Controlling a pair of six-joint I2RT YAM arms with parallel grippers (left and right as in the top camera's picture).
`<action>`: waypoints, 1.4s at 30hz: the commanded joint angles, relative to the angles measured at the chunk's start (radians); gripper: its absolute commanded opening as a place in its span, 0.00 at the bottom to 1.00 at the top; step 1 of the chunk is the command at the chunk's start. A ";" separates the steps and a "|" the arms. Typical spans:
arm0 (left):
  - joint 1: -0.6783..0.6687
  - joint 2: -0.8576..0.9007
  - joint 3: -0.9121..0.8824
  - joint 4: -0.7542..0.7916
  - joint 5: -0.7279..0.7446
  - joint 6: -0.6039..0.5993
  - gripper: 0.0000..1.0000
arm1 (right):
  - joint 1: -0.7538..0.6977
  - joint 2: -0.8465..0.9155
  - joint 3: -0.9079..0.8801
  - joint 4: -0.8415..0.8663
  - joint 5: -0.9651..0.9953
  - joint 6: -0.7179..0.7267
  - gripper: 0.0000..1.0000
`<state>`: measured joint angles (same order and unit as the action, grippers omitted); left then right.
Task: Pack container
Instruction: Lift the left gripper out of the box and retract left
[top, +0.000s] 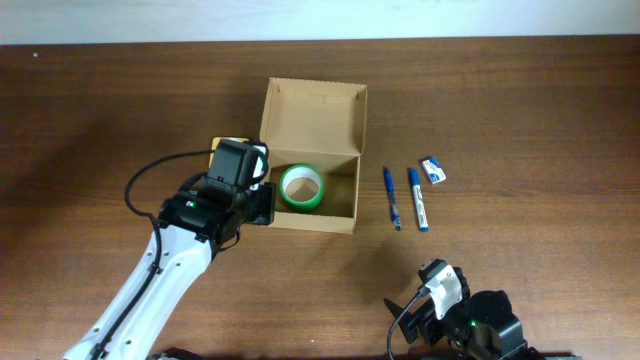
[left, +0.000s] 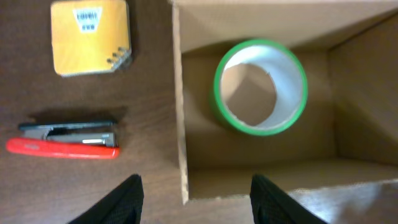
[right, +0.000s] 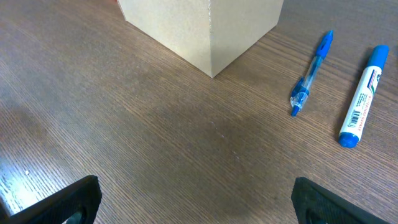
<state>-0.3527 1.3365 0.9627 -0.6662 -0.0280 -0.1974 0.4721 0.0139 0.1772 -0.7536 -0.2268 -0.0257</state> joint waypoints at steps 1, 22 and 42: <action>0.021 0.019 -0.050 0.027 0.034 0.020 0.55 | 0.008 -0.011 -0.007 0.003 -0.005 0.008 0.99; 0.025 0.150 -0.066 0.110 0.176 -0.050 0.48 | 0.008 -0.011 -0.007 0.003 -0.005 0.008 0.99; 0.007 0.058 -0.024 0.045 0.185 -0.079 0.49 | 0.008 -0.011 -0.007 0.003 -0.005 0.008 0.99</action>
<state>-0.3408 1.4681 0.9058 -0.5953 0.1684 -0.2661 0.4721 0.0139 0.1772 -0.7540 -0.2268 -0.0257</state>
